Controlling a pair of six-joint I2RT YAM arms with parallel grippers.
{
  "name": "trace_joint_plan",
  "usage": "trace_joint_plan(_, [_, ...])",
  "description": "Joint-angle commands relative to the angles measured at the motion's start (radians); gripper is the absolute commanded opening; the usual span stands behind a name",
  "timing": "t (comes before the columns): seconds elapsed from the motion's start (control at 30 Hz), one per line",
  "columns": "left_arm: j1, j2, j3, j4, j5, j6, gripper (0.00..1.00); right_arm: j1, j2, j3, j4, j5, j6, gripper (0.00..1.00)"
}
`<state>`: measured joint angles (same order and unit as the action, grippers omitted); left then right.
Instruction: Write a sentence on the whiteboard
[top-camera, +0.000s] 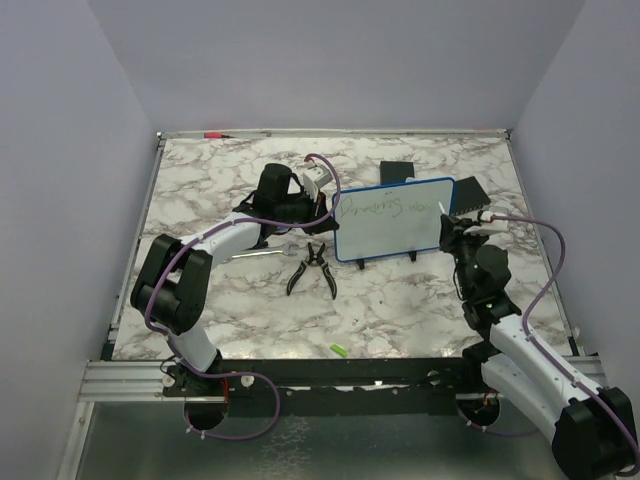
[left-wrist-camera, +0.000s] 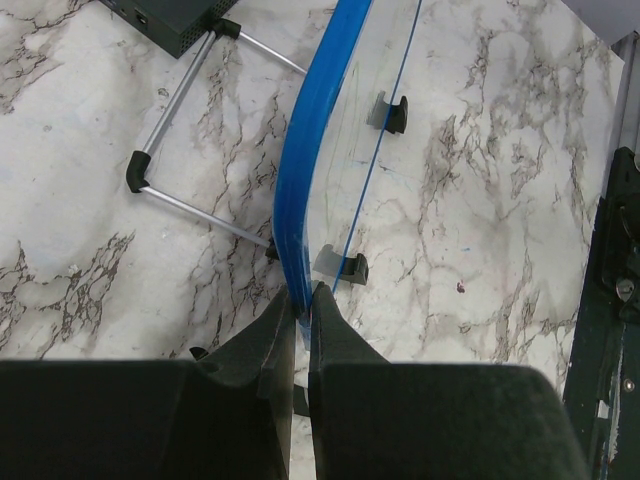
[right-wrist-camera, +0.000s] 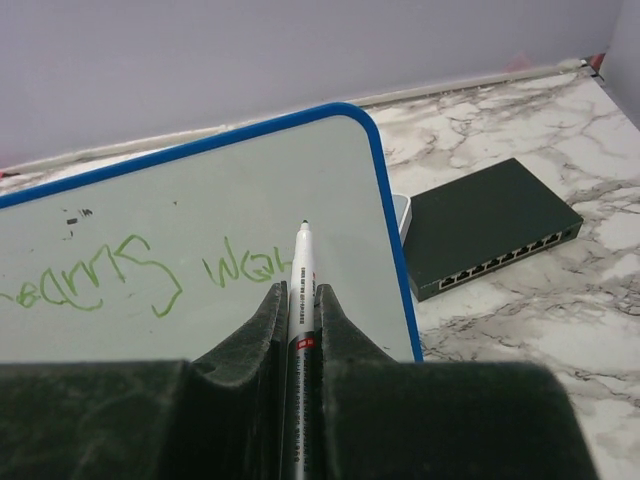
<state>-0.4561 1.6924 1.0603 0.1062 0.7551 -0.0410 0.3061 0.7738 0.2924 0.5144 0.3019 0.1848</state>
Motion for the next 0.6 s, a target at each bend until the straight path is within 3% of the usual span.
trace_joint_plan(0.0, [-0.013, -0.005, 0.006, -0.049, -0.034, 0.035, 0.0, -0.004, 0.021, 0.001, 0.0, 0.024, -0.022, 0.01])
trace_joint_plan(0.57, [-0.016, 0.0, 0.006, -0.049, -0.034, 0.033, 0.0, -0.004, 0.095, 0.028, 0.026, -0.039, -0.036, 0.01])
